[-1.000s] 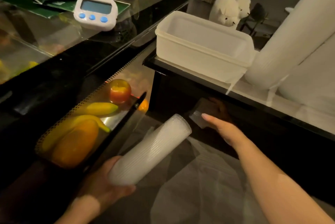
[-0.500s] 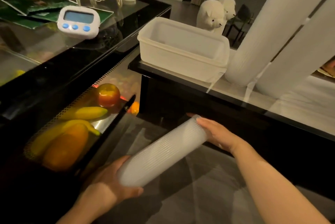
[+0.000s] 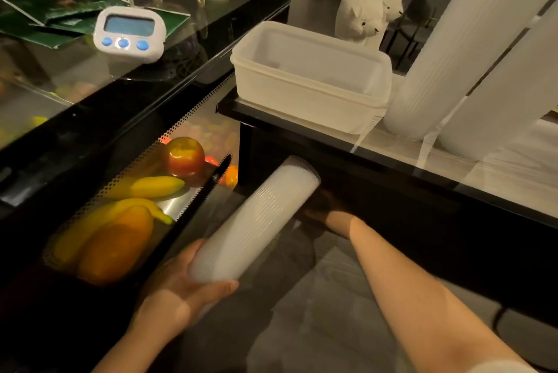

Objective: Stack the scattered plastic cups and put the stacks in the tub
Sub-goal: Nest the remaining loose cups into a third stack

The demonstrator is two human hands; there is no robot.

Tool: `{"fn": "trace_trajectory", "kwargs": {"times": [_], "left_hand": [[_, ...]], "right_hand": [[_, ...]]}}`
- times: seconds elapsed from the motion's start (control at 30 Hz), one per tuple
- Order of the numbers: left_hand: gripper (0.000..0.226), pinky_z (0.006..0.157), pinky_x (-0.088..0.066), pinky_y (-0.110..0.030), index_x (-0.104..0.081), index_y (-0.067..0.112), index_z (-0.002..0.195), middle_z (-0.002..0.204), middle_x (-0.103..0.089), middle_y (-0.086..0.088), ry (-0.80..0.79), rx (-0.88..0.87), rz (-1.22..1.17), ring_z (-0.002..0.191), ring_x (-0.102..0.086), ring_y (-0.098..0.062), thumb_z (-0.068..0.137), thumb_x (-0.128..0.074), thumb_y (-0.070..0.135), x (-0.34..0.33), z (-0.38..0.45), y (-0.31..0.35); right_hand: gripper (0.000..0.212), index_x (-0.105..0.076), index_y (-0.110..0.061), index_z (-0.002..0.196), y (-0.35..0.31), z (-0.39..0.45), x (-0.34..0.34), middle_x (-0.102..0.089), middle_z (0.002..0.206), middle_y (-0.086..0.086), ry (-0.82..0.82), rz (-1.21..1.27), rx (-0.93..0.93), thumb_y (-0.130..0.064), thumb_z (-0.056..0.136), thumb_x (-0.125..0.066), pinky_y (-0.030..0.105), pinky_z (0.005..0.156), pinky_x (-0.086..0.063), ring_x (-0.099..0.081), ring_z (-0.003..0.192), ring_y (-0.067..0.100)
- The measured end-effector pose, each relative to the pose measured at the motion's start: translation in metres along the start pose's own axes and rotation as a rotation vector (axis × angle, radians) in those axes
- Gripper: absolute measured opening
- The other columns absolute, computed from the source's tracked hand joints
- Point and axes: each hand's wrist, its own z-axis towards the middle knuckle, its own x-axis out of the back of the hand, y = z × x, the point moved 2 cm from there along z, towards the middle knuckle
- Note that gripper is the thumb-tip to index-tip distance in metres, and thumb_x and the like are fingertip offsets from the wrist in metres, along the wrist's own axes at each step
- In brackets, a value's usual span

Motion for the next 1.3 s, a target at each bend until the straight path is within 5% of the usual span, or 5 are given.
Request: {"fn": "trace_trajectory", "kwargs": {"times": [0.13,0.33,0.67,0.9,1.3], "left_hand": [[0.131,0.101,-0.048,-0.039,-0.044,0.036,0.145,0.132,-0.058,0.0,0.011,0.027,0.055,0.117,-0.057,-0.024,0.023,-0.069,0.074,0.013,-0.001,-0.001],[0.123,0.098,-0.049,-0.038,-0.044,0.043,0.141,0.129,-0.059,0.005,-0.039,0.008,0.105,0.113,-0.059,-0.017,0.026,-0.074,0.073,0.017,-0.012,-0.006],[0.107,0.081,-0.049,-0.027,-0.04,0.049,0.142,0.108,-0.06,0.017,-0.019,-0.125,0.3,0.095,-0.058,-0.006,0.046,-0.083,0.07,0.008,-0.047,0.015],[0.099,0.085,-0.054,-0.036,-0.038,0.063,0.116,0.103,-0.059,0.023,-0.017,-0.164,0.282,0.093,-0.06,-0.003,0.026,-0.071,0.087,0.021,-0.068,0.006],[0.088,0.087,-0.055,-0.032,-0.048,0.057,0.118,0.109,-0.063,0.023,-0.178,-0.27,0.174,0.101,-0.062,-0.006,0.04,-0.088,0.065,0.021,-0.105,0.004]], "right_hand": [[0.051,-0.048,-0.017,0.141,0.012,0.002,-0.002,-0.051,0.143,0.011,0.122,-0.061,0.042,-0.021,0.093,-0.065,0.032,0.107,-0.039,-0.05,0.128,0.029],[0.019,-0.057,-0.012,0.108,-0.012,-0.061,0.03,-0.056,0.083,0.006,0.28,0.75,-0.164,-0.023,0.094,-0.064,0.032,0.088,-0.042,-0.052,0.086,0.017],[0.04,-0.061,-0.016,0.078,-0.016,-0.13,0.053,-0.065,0.08,0.005,0.602,0.3,0.294,-0.052,0.094,-0.054,0.031,0.068,-0.05,-0.062,0.074,0.016],[0.026,-0.062,-0.01,0.114,0.024,-0.132,0.072,-0.07,0.107,0.019,0.171,1.18,-0.064,-0.026,0.103,-0.044,0.049,0.086,-0.057,-0.068,0.1,0.032],[0.034,-0.059,-0.001,0.131,0.03,-0.168,0.068,-0.056,0.136,0.025,-0.411,1.0,0.143,-0.015,0.101,-0.052,0.056,0.108,-0.041,-0.054,0.126,0.04]]}}
